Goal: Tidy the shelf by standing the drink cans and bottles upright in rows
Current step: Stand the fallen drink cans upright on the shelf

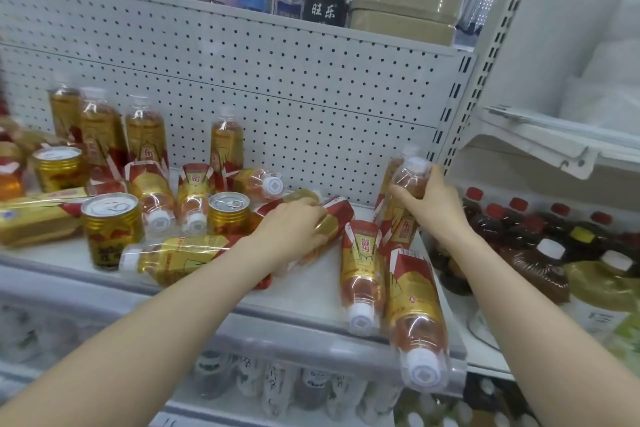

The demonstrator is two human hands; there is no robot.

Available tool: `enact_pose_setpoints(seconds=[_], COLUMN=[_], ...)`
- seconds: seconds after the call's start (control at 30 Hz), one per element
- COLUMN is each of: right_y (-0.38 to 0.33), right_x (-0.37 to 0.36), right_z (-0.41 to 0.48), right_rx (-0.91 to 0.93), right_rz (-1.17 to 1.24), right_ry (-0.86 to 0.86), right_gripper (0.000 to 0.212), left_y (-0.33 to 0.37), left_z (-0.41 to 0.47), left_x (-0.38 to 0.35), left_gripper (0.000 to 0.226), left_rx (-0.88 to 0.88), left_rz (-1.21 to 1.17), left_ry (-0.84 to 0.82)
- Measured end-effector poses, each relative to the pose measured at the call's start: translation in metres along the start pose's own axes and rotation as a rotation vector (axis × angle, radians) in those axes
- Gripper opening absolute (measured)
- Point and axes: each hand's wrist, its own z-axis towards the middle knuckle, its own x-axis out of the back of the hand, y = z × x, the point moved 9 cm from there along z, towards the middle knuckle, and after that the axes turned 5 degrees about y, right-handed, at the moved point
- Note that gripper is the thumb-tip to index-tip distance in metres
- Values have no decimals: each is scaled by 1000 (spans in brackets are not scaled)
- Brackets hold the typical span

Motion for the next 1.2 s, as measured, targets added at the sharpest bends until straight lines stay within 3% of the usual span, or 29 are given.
enact_pose_setpoints(seconds=[0.17, 0.33, 0.5, 0.6, 0.87, 1.1, 1.2], right_y=[-13, -72, -154, -191, -221, -218, -214], right_x=[9, 22, -23, -60, -145, -171, -174], right_z=[0, -16, -45, -73, -115, -126, -126], right_rx=[16, 247, 463, 500, 397, 172, 71], right_rz=[-190, -351, -389, -353, -391, -443, -411], right_ry=[-18, 138, 41, -52, -216, -234, -198], right_gripper=[67, 76, 68, 64, 64, 78, 81], left_y=[0, -19, -83, -137, -222, -246, -254], left_z=[-7, -34, -80, -107, -152, -156, -159], left_x=[7, 51, 107, 121, 107, 87, 82], left_gripper=[33, 32, 42, 47, 68, 88, 85], left_rx=[-48, -66, 15, 108, 167, 171, 257], left_rz=[67, 44, 24, 50, 14, -184, -360], left_ry=[-14, 84, 233, 248, 121, 88, 114])
